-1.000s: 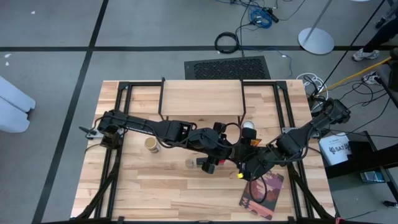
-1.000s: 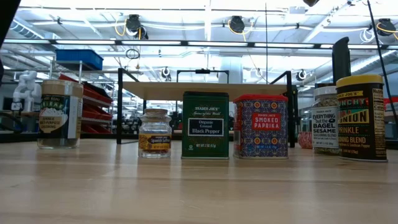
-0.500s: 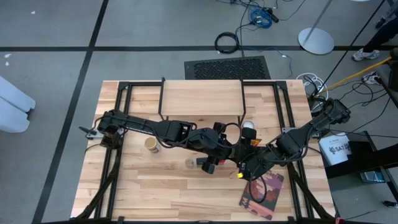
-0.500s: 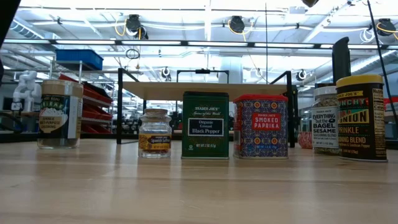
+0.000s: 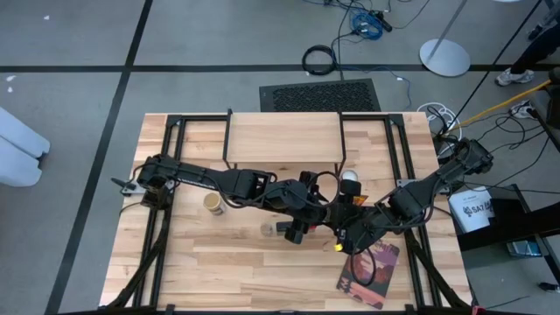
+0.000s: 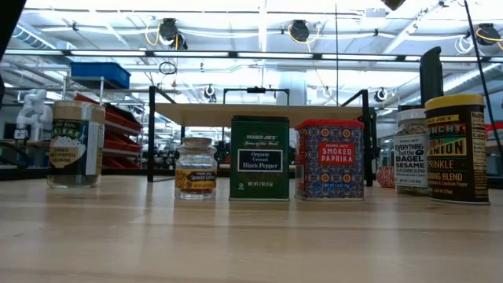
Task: Shelf spices
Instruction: Put the dark yellow spice bottle into the center of the table
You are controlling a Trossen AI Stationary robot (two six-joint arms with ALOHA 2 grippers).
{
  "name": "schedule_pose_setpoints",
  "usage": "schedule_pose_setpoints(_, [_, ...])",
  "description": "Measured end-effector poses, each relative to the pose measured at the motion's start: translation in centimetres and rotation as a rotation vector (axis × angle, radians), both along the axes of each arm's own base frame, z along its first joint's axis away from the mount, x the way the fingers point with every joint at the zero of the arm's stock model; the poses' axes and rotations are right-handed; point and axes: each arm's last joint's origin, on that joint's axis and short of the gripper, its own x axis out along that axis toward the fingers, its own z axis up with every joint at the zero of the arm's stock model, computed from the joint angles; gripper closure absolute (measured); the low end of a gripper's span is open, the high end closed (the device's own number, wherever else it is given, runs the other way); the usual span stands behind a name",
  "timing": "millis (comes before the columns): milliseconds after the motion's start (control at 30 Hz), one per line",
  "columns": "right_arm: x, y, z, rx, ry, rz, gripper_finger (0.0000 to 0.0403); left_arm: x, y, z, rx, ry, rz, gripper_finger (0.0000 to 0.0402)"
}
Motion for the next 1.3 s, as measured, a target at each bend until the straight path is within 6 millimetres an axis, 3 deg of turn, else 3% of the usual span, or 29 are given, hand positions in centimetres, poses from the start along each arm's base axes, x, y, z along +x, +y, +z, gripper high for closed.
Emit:
schedule_pose_setpoints(233, [-0.1, -0.1, -0.1, 0.003, 0.012, -0.011, 0.0220, -0.4, 0.0, 0.3, 0.004, 0.009, -0.001, 0.0097])
schedule_pose_setpoints(500, [-0.1, -0.1, -0.1, 0.009, 0.010, -0.017, 0.0216, -3.9, 0.3, 3.4, 0.026, 0.018, 0.022, 0.0097])
schedule_pose_setpoints(700, [-0.3, 0.3, -0.1, 0.042, -0.004, -0.028, 0.0216, -7.0, 0.6, 4.6, 0.056, 0.102, 0.135, 0.0097])
schedule_pose_setpoints(933, [-0.6, 1.2, 0.1, 0.074, -0.028, -0.017, 0.0216, -9.4, 0.6, 3.0, 0.030, 0.291, 0.230, 0.0097])
schedule_pose_setpoints(1300, [-2.7, 1.9, 0.7, 0.119, -0.028, -0.011, 0.0215, -10.9, 0.2, -1.7, 0.072, 0.479, 0.361, 0.0097])
